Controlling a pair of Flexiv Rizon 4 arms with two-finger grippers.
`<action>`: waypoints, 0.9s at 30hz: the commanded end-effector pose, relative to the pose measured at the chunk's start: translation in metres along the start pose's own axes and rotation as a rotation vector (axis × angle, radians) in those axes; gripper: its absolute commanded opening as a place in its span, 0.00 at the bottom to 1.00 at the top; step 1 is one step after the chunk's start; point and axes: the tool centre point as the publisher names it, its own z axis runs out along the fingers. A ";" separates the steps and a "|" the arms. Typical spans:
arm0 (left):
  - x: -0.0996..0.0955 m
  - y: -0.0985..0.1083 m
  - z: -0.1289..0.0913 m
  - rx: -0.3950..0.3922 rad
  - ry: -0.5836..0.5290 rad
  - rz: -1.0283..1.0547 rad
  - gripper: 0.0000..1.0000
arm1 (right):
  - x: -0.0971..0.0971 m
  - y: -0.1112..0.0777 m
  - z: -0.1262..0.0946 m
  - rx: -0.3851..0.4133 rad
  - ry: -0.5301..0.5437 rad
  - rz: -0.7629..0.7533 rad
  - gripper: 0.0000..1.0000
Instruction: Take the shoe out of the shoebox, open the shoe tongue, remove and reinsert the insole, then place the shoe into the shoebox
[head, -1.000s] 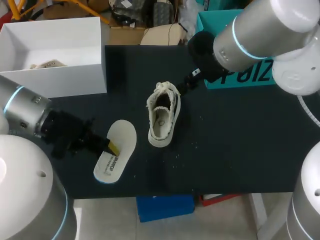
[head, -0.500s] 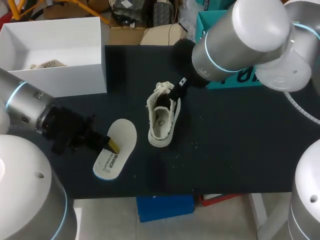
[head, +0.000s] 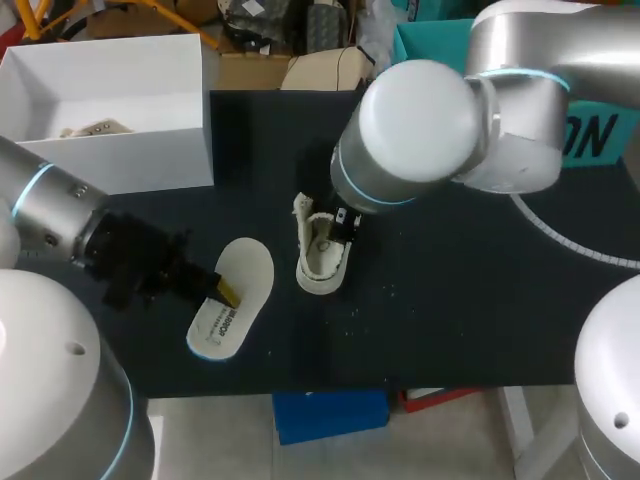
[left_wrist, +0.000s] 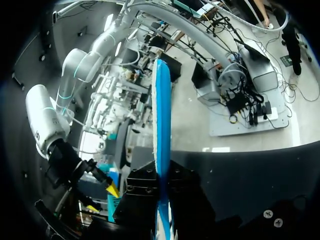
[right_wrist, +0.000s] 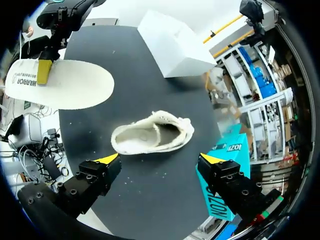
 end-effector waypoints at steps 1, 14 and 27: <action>0.000 0.000 -0.001 -0.001 0.003 0.000 0.00 | 0.014 0.024 0.019 0.110 -0.066 0.002 1.00; 0.000 0.000 -0.001 -0.001 0.003 0.000 0.00 | 0.032 0.036 0.062 0.173 -0.092 0.007 0.95; 0.000 0.000 -0.001 -0.001 0.003 0.000 0.00 | 0.026 0.025 0.099 0.188 -0.103 0.014 0.49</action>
